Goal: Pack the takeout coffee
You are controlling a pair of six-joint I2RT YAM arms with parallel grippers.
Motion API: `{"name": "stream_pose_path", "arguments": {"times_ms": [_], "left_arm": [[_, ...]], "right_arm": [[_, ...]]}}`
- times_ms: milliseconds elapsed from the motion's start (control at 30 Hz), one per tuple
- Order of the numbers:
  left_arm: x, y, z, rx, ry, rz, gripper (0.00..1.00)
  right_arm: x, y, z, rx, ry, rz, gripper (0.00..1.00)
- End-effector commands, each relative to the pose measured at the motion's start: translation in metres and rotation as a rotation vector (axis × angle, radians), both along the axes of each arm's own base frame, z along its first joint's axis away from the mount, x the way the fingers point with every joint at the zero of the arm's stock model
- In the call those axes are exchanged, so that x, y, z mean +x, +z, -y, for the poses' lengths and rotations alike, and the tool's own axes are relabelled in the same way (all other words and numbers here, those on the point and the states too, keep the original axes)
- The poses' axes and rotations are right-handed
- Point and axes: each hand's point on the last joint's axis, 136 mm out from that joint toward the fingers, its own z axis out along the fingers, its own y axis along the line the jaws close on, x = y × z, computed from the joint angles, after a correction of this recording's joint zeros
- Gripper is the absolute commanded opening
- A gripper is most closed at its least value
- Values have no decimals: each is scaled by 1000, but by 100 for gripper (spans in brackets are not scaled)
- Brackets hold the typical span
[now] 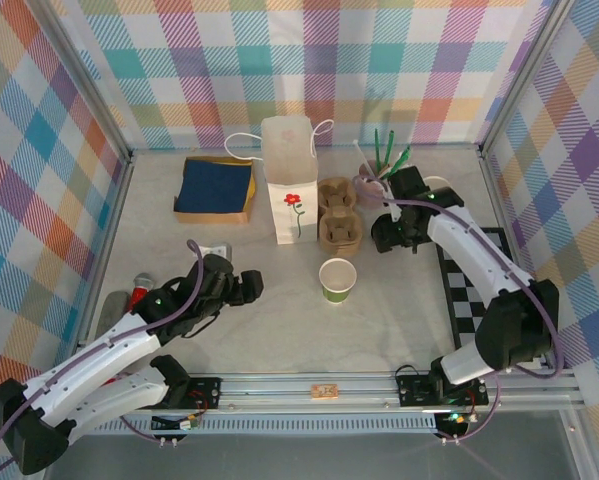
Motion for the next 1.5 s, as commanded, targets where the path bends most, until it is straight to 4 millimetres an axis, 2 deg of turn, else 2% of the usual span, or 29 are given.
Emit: {"name": "stream_pose_path", "arguments": {"times_ms": [0,300,400,467,567,933,1467], "left_arm": [[-4,-4,-5,15,7,4,86],[-7,-6,-9,18,10,3,86],[-7,-6,-10,25,10,1,86],[-8,-6,-12,27,15,2,86],[-8,-6,-15,34,24,4,86],[-6,-8,-13,42,29,-3,85],[-3,-8,-10,52,28,-7,84]], "right_arm": [[15,-3,-9,-20,75,-18,69],[38,-30,-13,-48,108,-37,70],[45,-40,-14,-58,125,-52,67],[49,-45,-12,-64,118,-60,62],[55,-51,-11,-77,119,-69,61],[69,-62,-10,-117,133,-73,56],[70,-73,-17,-97,171,-104,48]]}}
